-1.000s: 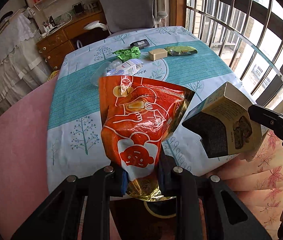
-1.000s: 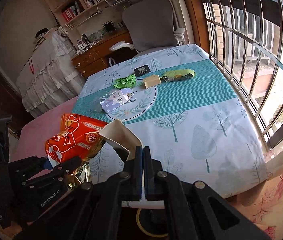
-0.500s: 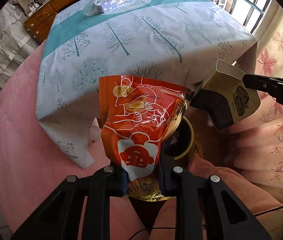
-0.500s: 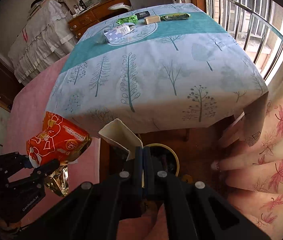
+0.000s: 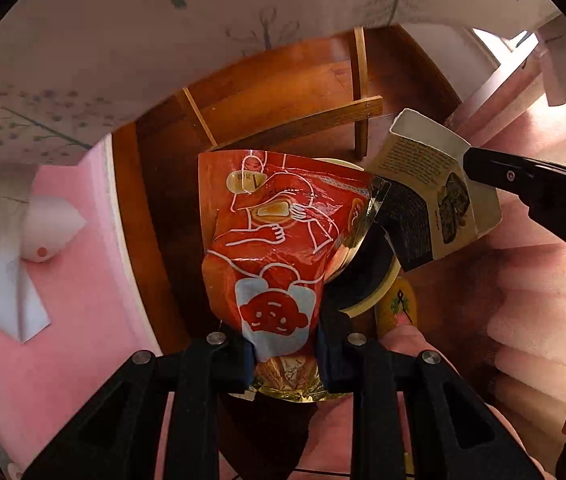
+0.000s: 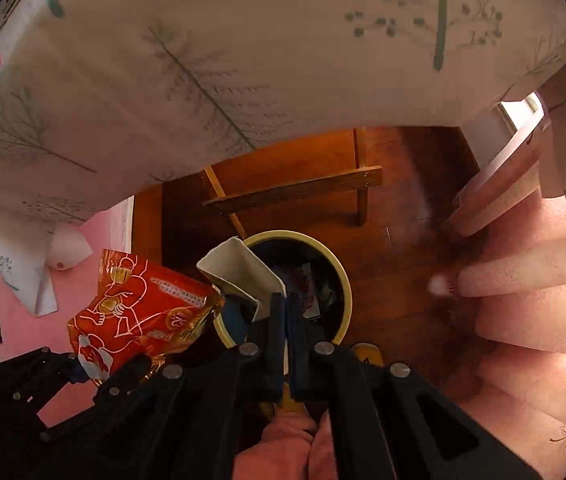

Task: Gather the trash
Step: 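Carry red bag and chocolate box over the bin and open both tools, then raise both tools back toward the table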

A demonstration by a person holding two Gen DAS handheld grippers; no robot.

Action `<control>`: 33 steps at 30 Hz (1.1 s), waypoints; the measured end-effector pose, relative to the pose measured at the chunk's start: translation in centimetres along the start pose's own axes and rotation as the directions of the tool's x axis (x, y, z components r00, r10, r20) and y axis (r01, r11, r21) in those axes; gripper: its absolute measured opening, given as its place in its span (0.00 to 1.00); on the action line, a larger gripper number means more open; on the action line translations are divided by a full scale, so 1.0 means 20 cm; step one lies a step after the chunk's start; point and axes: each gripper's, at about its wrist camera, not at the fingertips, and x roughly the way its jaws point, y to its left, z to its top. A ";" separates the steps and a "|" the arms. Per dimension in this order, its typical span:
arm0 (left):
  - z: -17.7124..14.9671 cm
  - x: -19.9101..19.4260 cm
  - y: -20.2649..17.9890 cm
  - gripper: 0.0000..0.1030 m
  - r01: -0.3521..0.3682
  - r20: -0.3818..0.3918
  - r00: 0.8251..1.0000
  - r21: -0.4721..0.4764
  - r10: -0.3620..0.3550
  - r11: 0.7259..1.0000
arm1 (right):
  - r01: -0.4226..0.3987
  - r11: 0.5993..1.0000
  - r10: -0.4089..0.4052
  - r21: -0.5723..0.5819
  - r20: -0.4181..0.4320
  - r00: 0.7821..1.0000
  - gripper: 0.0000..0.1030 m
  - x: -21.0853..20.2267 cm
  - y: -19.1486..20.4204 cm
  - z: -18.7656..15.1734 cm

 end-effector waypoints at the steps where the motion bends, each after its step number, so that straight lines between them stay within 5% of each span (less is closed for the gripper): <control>1: 0.01 0.10 -0.02 0.21 -0.004 -0.003 1.000 0.006 0.004 1.000 | -0.001 1.000 0.001 0.014 -0.005 1.000 0.01 0.09 -0.02 -0.01; 5: 0.05 0.41 -0.07 0.25 -0.018 -0.010 1.000 0.024 0.018 1.000 | 0.001 0.998 0.001 0.055 -0.034 0.999 0.01 0.41 -0.11 -0.04; 7: 0.07 0.52 -0.09 0.34 -0.028 -0.012 1.000 0.035 0.028 0.999 | -0.011 0.997 0.015 0.073 -0.052 0.999 0.03 0.55 -0.14 -0.05; 9: 0.08 0.60 -0.12 0.61 -0.049 -0.023 0.998 0.045 0.050 0.998 | -0.022 0.996 0.028 0.086 -0.077 0.997 0.05 0.67 -0.17 -0.05; 11: 0.08 0.67 -0.11 0.69 -0.075 -0.036 0.996 0.050 0.077 0.996 | -0.026 0.996 0.035 0.091 -0.104 0.994 0.07 0.76 -0.19 -0.05; 16: 0.10 0.73 -0.08 0.70 -0.079 -0.080 0.994 0.033 0.081 0.996 | -0.001 1.000 0.005 0.031 -0.115 0.993 0.15 0.83 -0.15 -0.03; 20: 0.10 0.70 -0.04 0.73 -0.089 -0.075 0.993 0.011 0.089 0.996 | 0.002 1.000 -0.001 0.005 -0.104 0.995 0.36 0.80 -0.13 -0.02; 26: 0.09 0.52 0.07 0.73 -0.095 -0.051 0.995 -0.077 0.091 0.992 | 0.005 1.000 -0.007 -0.017 -0.112 0.994 0.36 0.69 -0.10 0.01; 33: 0.08 0.06 0.18 0.73 -0.083 0.030 0.996 -0.182 0.089 0.980 | -0.006 0.996 0.000 -0.088 -0.067 0.998 0.36 0.28 0.02 0.04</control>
